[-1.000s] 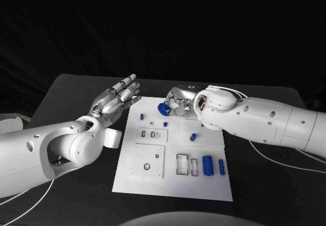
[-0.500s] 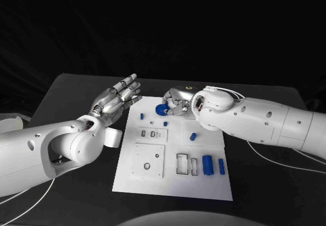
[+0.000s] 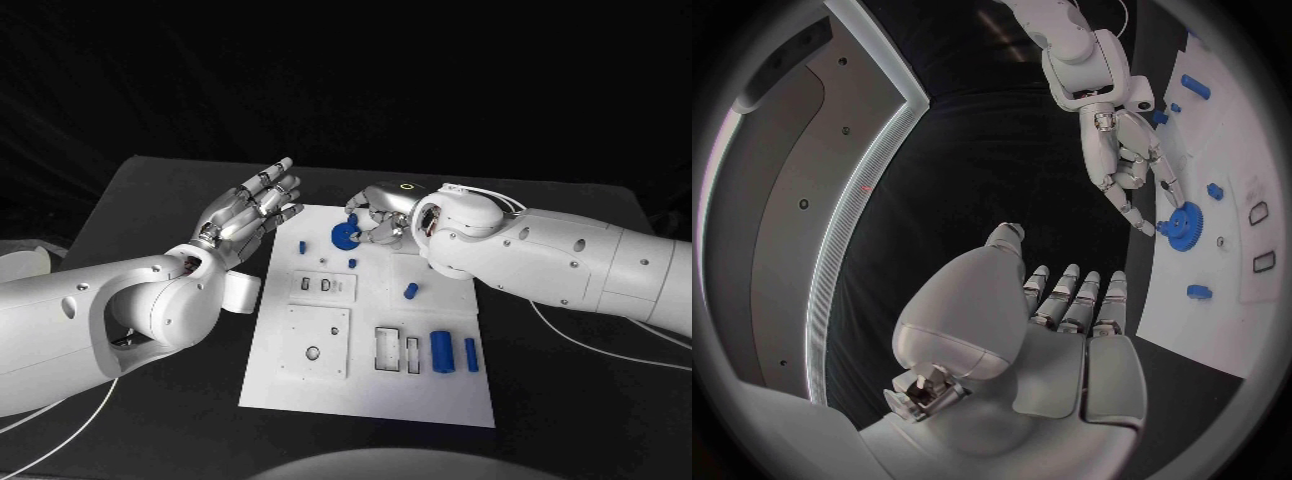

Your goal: Assemble the parts on the task board

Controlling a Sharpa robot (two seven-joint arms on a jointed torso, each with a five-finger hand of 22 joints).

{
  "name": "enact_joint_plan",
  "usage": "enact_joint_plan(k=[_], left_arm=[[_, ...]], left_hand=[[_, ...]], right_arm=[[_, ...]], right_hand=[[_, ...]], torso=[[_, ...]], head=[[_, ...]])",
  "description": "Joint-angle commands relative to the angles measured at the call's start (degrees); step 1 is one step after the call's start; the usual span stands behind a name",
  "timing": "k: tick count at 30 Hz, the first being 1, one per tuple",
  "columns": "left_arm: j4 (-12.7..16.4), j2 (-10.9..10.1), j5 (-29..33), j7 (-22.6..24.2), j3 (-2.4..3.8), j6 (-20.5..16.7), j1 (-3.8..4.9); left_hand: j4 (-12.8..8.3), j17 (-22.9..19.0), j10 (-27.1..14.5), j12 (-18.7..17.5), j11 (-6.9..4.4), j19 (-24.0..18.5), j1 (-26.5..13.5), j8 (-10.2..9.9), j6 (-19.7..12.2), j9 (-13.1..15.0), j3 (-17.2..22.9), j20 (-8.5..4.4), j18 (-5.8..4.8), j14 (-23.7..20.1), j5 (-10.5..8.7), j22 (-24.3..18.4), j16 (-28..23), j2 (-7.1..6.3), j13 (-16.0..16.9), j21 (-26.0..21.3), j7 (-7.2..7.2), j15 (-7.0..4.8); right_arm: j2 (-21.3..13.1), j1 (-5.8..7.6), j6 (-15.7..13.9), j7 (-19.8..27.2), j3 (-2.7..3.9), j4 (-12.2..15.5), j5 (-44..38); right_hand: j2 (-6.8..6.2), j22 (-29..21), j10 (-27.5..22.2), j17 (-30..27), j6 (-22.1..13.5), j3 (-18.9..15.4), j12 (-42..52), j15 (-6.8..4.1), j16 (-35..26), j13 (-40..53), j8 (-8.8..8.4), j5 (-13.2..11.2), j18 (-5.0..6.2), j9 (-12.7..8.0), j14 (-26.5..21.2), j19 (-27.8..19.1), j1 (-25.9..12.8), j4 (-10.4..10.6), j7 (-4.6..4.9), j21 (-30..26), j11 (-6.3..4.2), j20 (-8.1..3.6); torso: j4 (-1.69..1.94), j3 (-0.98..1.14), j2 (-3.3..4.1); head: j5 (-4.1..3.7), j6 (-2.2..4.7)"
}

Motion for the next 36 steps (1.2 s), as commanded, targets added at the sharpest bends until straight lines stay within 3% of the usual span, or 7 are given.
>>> enact_joint_plan(k=[1,10,15,19,22,27,36], left_arm=[[0.0,0.1,-0.2,0.4,0.0,1.3,0.0],[-0.1,0.0,-0.2,0.4,-0.18,1.3,-0.02],[-0.2,0.0,-0.2,0.4,-0.72,1.5,-0.03],[-0.3,0.2,-0.2,0.3,-0.96,1.5,-0.03],[-0.4,0.3,-0.2,0.3,-1.05,1.6,-0.03],[-0.6,0.6,-0.2,0.3,-1.15,1.7,-0.03],[-0.7,0.6,-0.2,0.2,-1.22,1.8,-0.03]], left_hand=[[0.0,0.1,0.0,0.3,0.38,0.5,0.4,0.3,-0.1,0.0,0.3,-0.01,-0.99,-0.1,0.36,0.1,0.3,-0.02,0.1,0.3,0.34,0.33],[-0.1,0.1,0.0,0.4,0.41,0.5,0.4,0.3,-0.1,0.1,0.3,-0.01,-1.04,0.0,0.39,0.1,0.4,-0.03,0.1,0.3,0.36,0.36],[-0.1,0.1,0.2,0.6,0.47,0.5,0.5,0.3,-0.1,0.0,0.4,-0.01,-1.13,0.1,0.44,0.1,0.5,-0.03,0.1,0.3,0.39,0.44],[-0.2,0.1,0.5,0.9,0.54,0.6,0.5,0.3,-0.1,0.0,0.5,-0.01,-1.18,0.1,0.46,0.1,0.5,-0.03,0.2,0.3,0.41,0.48],[-0.2,0.1,0.5,0.9,0.56,0.6,0.6,0.3,-0.1,0.0,0.5,-0.01,-1.2,0.1,0.47,0.1,0.5,-0.03,0.2,0.3,0.41,0.49],[-0.2,0.1,0.5,0.9,0.57,0.6,0.6,0.3,-0.2,0.0,0.5,-0.02,-1.22,0.2,0.49,0.1,0.5,-0.04,0.2,0.3,0.41,0.49],[-0.3,0.1,0.5,1.0,0.59,0.6,0.7,0.3,-0.2,0.0,0.6,-0.03,-1.28,0.2,0.58,0.1,0.5,-0.07,0.2,0.3,0.4,0.51]], right_arm=[[-1.5,0.38,-3.7,0.8,0.01,1.3,-0.2],[-11.2,2.7,-4.4,-0.2,0.02,9.7,0.4],[-17.3,3.24,-4.4,0.7,-0.01,13.4,2.0],[-19.7,3.17,-2.4,0.6,-0.3,13.8,2.0],[-21.1,2.9,-1.6,0.6,-0.66,13.7,0.6],[-23.2,1.73,-2.6,1.2,-0.98,13.7,-1.5],[-24.5,-0.45,-3.7,1.9,-1.1,12.4,-2.3]], right_hand=[[0.14,0.3,5.5,9.8,1.5,-0.4,0.0,-0.06,0.1,14.8,0.57,0.4,0.84,-0.3,3.8,0.0,0.5,-0.2,0.4,0.0,-0.28,-0.17],[0.46,1.2,5.9,10.2,5.1,-1.2,0.2,0.19,0.5,15.1,1.76,0.7,0.59,-0.8,4.1,1.0,1.2,-0.4,0.96,0.8,0.12,-0.01],[0.38,1.6,5.9,10.4,5.9,-1.8,0.2,0.23,0.8,15.1,1.88,-0.4,0.47,-1.2,4.3,1.5,1.0,-0.1,0.99,1.3,0.16,0.03],[0.69,1.4,5.9,9.9,5.7,-2.2,0.2,0.26,0.1,15.1,1.47,-1.9,0.6,-1.7,4.0,1.2,0.9,0.3,0.9,0.6,0.13,0.08],[0.86,1.2,5.5,9.4,5.2,-2.7,-0.1,0.24,-0.4,14.7,0.94,-3.2,0.69,-2.2,3.8,0.9,0.9,0.6,0.8,0.0,0.09,0.1],[0.81,1.6,5.8,9.6,5.1,-3.6,0.1,0.08,-0.2,15.0,0.66,-5.1,0.6,-2.8,3.9,1.3,0.6,1.2,0.54,0.3,-0.1,-0.01],[0.64,2.0,5.9,9.9,5.3,-4.3,0.2,0.01,0.1,15.1,0.58,-6.3,0.48,-3.1,4.1,1.6,0.5,1.6,0.59,0.7,-0.13,-0.1]], torso=[[-0.13,-0.03,-0.13],[-0.32,-0.09,-0.58],[-0.38,0.02,-0.88],[-0.56,0.05,-0.96],[-0.45,-0.02,-1.05],[-0.35,0.18,-0.94],[-0.39,0.09,-1.02]], head=[[0.4,0.05],[0.7,-0.32],[1.06,-0.43],[0.77,-0.52],[0.46,-0.59],[0.65,-0.5],[0.99,-0.88]])
